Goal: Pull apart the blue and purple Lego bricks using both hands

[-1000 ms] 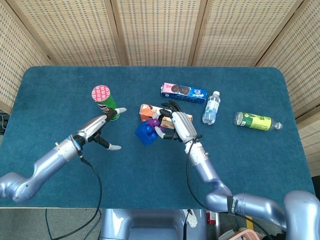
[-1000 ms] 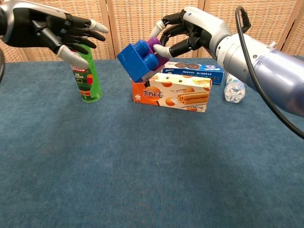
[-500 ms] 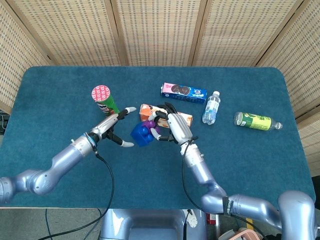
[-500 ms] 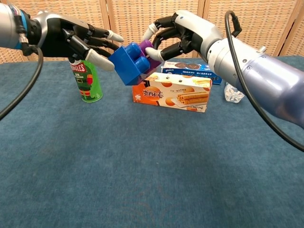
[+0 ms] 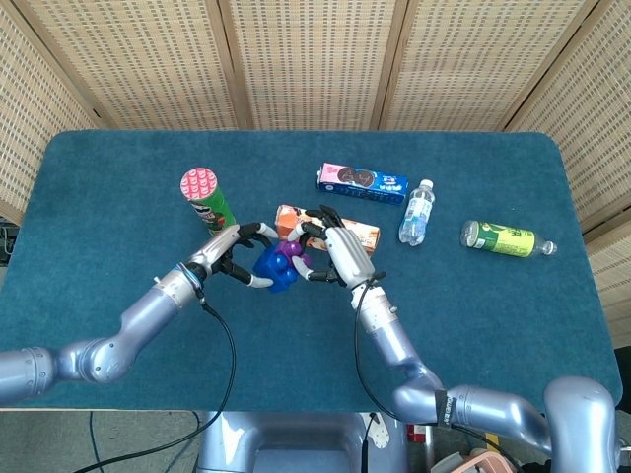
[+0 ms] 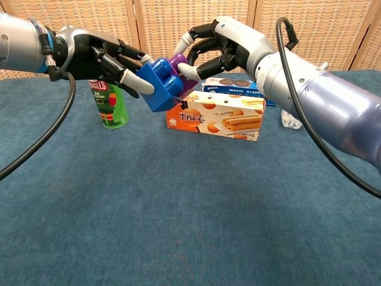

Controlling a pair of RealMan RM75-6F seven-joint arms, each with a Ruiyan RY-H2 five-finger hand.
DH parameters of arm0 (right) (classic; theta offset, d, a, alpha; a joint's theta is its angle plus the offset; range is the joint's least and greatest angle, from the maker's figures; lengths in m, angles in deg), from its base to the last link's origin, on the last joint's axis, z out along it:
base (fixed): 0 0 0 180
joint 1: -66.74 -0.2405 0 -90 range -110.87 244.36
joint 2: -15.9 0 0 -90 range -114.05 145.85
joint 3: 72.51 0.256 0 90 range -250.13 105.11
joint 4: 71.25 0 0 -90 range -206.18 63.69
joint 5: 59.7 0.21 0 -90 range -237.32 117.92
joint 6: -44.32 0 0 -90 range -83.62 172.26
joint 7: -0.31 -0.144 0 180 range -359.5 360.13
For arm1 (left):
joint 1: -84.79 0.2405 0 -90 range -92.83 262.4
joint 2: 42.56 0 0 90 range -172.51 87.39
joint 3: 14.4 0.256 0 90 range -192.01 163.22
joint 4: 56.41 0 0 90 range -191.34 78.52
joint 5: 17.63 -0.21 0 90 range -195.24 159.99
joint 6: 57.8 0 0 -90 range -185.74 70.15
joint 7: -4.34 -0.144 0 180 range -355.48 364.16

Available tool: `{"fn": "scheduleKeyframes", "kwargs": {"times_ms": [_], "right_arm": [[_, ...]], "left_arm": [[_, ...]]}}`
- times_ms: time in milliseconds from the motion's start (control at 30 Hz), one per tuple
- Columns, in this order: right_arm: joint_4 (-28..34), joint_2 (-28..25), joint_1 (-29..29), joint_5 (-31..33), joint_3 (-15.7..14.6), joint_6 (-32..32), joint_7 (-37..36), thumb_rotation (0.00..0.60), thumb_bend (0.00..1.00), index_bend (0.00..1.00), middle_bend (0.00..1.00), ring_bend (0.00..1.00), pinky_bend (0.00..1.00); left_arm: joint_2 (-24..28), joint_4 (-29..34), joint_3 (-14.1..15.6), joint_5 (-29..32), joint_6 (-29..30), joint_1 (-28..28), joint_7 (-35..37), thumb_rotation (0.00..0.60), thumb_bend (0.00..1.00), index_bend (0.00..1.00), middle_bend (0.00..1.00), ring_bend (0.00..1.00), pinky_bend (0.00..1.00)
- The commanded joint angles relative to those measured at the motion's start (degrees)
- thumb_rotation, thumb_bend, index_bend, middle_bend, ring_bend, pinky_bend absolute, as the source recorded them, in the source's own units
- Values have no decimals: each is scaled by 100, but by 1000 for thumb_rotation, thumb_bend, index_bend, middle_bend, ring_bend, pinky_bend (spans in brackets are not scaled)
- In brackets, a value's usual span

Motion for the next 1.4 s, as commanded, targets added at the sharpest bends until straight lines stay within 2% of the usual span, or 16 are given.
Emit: {"fn": "scheduleKeyframes", "kwargs": {"times_ms": [33,367,700,867,1100,1233,1300,1333,1367,1400], "right_arm": [[16,-8,8,5,5,-1,4,600,434,623,627,146,0],[158,-180,80,87,109,-26,-28,600,434,623,627,146,0],[166,-738,285,96,177,-77,-122,600,434,626,628,146,0],[88,-1017,416,-93,-84,-195,-109,600,434,626,628,146,0],[-475,-1270,633,-1009,-1114,-330,265,600,434,626,629,146,0],[-697,-1186,679,-1182,-1294,-302,283,600,434,626,629,151,0],[-804,-1131,691,-1240,-1347,-279,321,600,433,610,597,156,0],[-836,-1115,692,-1267,-1366,-275,327,600,405,550,520,155,0],[-857,-1103,695,-1284,-1382,-276,320,600,340,447,399,130,0],[-870,-1092,701,-1289,-1398,-293,297,600,277,360,304,100,0]], "left_arm": [[-62,48,59,190,145,-76,-136,600,11,359,436,264,238],[-14,195,104,539,494,-119,-551,600,76,409,506,304,250],[446,-7,351,-95,485,483,-554,600,100,419,514,304,250],[648,-176,480,-728,380,838,-463,600,109,419,514,304,250],[813,-600,1025,-2050,555,1410,-816,600,115,419,505,304,246],[718,-774,1093,-2271,668,1568,-840,600,115,419,493,304,242],[677,-848,1106,-2324,645,1617,-814,600,71,395,399,270,208],[664,-875,1109,-2349,620,1630,-795,600,37,331,285,200,163],[657,-892,1110,-2380,574,1639,-758,600,14,260,196,139,126],[659,-911,1106,-2445,482,1652,-669,600,0,140,83,57,67]]}}
